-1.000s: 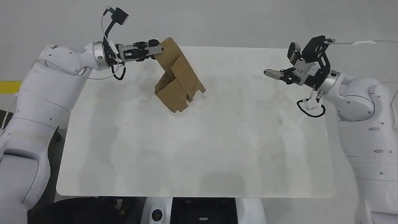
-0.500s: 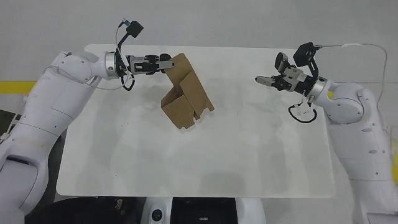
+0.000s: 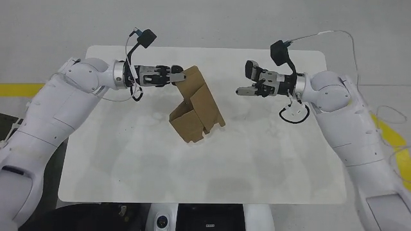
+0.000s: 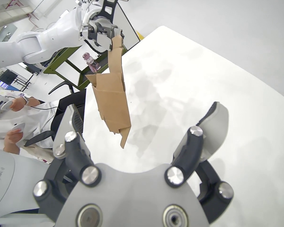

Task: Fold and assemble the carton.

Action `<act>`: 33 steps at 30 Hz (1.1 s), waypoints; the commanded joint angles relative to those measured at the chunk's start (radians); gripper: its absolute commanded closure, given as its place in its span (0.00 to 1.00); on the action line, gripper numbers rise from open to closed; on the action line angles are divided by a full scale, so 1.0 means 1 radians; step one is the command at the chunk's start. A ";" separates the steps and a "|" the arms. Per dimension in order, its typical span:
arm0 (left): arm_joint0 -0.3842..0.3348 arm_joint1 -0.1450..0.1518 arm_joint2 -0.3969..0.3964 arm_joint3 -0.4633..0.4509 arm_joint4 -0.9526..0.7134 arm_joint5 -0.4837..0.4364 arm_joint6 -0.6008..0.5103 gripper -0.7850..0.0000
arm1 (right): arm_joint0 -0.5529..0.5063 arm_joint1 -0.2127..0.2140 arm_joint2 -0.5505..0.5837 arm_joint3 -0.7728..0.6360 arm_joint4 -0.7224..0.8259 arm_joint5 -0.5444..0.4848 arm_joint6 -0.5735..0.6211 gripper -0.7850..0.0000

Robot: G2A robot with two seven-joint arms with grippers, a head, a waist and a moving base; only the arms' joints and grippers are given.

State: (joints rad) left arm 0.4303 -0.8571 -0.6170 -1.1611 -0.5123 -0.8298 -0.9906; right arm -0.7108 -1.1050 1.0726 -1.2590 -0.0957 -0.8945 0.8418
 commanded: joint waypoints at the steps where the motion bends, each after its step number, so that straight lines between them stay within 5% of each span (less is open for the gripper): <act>1: -0.002 0.006 0.012 -0.017 -0.014 -0.001 0.001 1.00 | 0.020 -0.010 -0.035 0.015 0.003 -0.022 -0.021 0.00; 15: -0.026 0.040 0.076 -0.068 -0.101 0.002 -0.002 1.00 | 0.122 -0.069 -0.228 0.120 0.060 -0.118 -0.045 0.00; 24: -0.045 0.050 0.109 -0.066 -0.122 -0.009 0.009 1.00 | 0.148 -0.089 -0.292 0.139 0.095 -0.118 -0.037 0.28; 33: -0.064 0.052 0.140 -0.046 -0.132 -0.018 0.019 1.00 | 0.158 -0.097 -0.357 0.135 0.147 -0.118 -0.034 0.42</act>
State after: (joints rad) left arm 0.3681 -0.8055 -0.4810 -1.2085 -0.6437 -0.8477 -0.9727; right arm -0.5538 -1.2017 0.7220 -1.1236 0.0436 -1.0123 0.8078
